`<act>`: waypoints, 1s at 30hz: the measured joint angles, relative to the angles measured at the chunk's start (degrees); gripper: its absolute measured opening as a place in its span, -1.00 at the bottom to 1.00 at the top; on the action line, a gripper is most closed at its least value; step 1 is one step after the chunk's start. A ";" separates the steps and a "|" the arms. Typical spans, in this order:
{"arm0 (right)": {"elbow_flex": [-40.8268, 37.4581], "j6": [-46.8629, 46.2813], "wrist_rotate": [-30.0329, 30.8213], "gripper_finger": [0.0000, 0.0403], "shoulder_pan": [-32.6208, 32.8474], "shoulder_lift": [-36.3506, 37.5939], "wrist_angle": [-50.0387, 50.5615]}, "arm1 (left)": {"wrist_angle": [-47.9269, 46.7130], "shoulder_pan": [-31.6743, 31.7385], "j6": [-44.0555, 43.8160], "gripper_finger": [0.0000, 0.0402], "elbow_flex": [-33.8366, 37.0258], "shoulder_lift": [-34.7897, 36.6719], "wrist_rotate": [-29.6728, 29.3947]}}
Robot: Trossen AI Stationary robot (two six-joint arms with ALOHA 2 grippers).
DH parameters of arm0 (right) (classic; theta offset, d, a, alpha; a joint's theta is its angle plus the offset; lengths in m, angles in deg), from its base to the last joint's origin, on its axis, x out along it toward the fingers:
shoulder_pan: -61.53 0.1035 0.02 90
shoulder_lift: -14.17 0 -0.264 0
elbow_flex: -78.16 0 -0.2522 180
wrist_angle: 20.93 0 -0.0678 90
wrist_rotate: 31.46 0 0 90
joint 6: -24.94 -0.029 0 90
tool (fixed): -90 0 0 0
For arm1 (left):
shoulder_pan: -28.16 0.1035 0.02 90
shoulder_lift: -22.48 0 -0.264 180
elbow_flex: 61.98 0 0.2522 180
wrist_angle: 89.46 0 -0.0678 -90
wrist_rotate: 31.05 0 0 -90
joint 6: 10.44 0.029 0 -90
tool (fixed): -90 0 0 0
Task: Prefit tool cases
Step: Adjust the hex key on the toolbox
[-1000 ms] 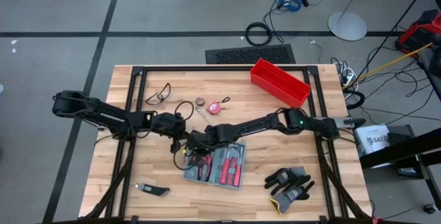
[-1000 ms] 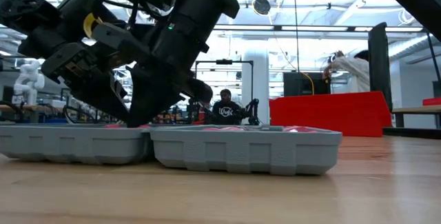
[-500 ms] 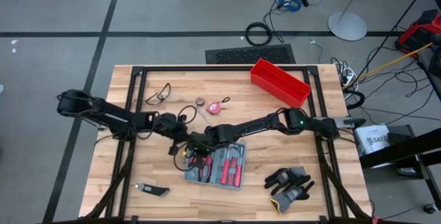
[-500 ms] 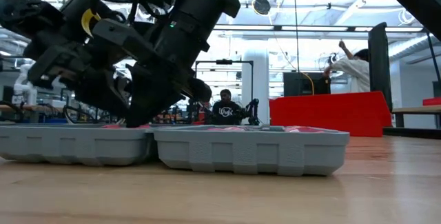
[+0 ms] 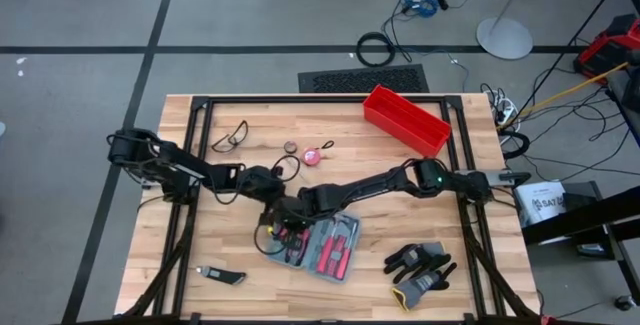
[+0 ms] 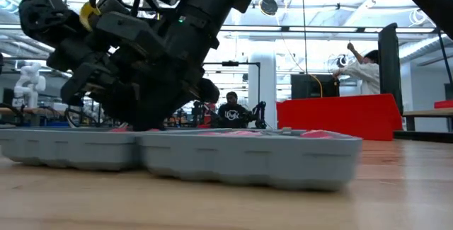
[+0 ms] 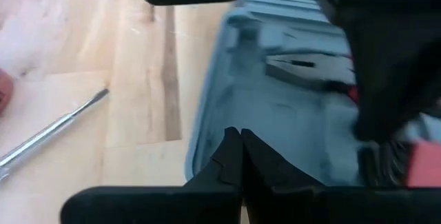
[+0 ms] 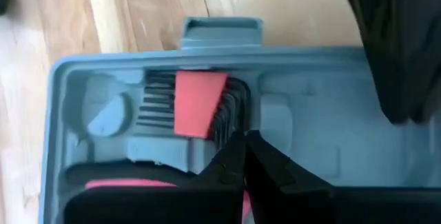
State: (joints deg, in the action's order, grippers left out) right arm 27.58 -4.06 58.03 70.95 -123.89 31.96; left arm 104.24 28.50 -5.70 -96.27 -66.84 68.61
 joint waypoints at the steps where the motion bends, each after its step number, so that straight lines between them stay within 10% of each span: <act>1: 0.00 0.13 0.02 -1.00 0.05 0.00 -0.57 | -0.28 -0.02 -0.41 -1.00 -0.05 -0.02 -0.75; 21: 0.08 2.61 5.93 -1.00 -0.20 1.98 -4.14 | 0.20 0.00 -1.47 -1.00 -0.05 -0.19 -2.04; 30: 0.11 0.64 -3.18 -1.00 -0.42 -1.44 -8.32 | 0.29 0.00 -1.56 -1.00 0.01 -0.22 -2.04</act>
State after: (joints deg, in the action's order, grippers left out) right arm 27.69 -3.42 54.85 70.52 -125.33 23.64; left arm 104.53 28.50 -7.26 -96.26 -67.06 66.57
